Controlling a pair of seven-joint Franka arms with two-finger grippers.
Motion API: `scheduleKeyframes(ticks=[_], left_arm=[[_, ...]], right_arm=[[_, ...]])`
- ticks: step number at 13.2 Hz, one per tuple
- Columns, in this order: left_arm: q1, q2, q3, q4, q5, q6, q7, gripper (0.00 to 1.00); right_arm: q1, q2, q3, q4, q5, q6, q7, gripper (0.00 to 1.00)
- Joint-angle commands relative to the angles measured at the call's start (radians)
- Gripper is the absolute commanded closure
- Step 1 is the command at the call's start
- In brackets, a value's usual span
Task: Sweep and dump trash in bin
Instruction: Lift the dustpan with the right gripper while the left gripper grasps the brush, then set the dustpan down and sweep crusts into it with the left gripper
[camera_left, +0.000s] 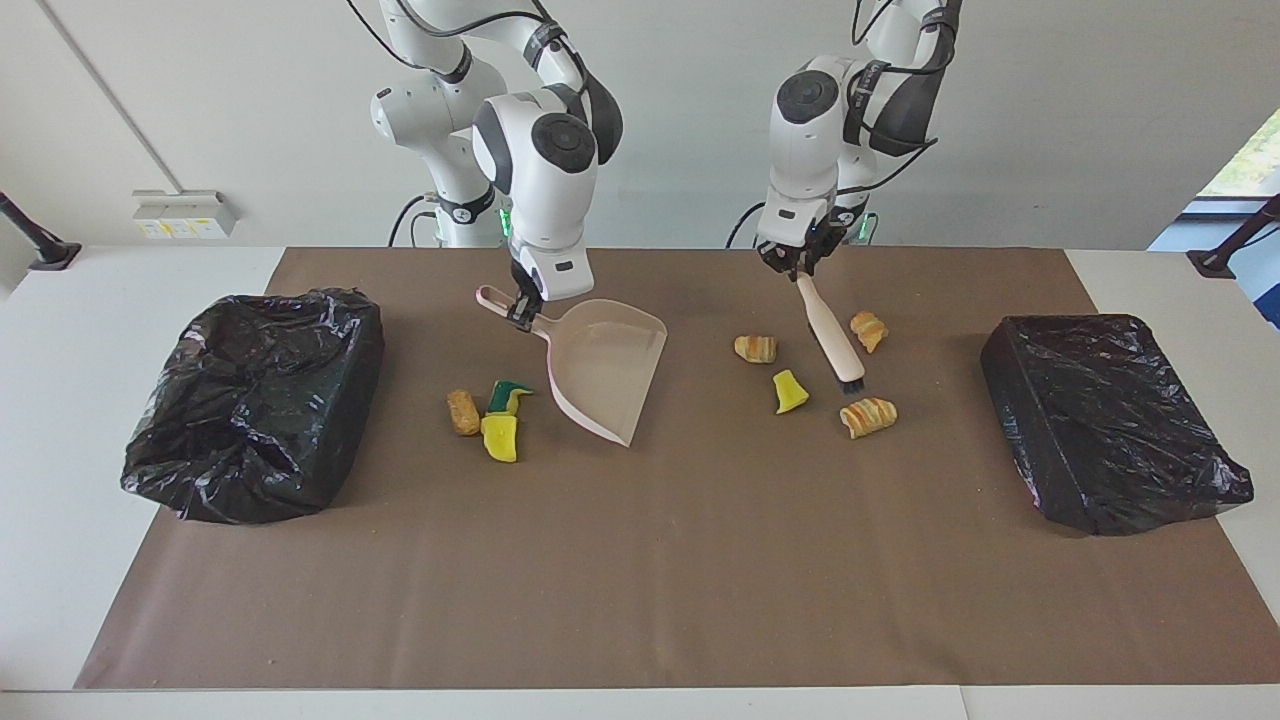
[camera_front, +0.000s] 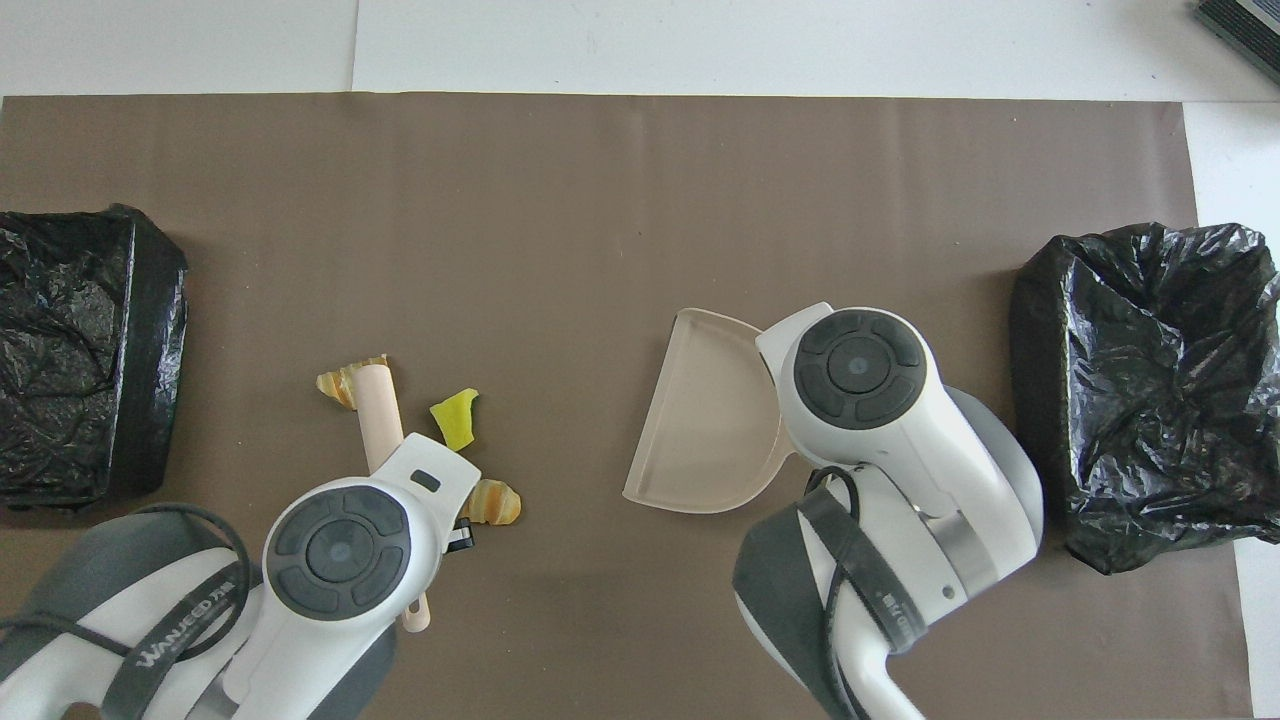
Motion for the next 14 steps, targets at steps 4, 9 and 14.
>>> scheduleKeyframes(ticks=[4,9,14], left_arm=[[0.164,-0.176,-0.014,-0.214,0.030,-0.029,0.000,1.00],[0.201,-0.247,-0.018,-0.284,0.032,-0.102,-0.030,1.00],[0.167,-0.186,-0.022,-0.322,0.003,-0.006,-0.152,1.00]], right_arm=[[0.027,0.056,0.008,-0.024,0.089,0.100,-0.031,1.00],[0.052,0.080,0.008,-0.024,0.112,0.113,-0.051,1.00],[0.089,0.123,0.010,-0.003,0.117,0.125,-0.021,1.00]])
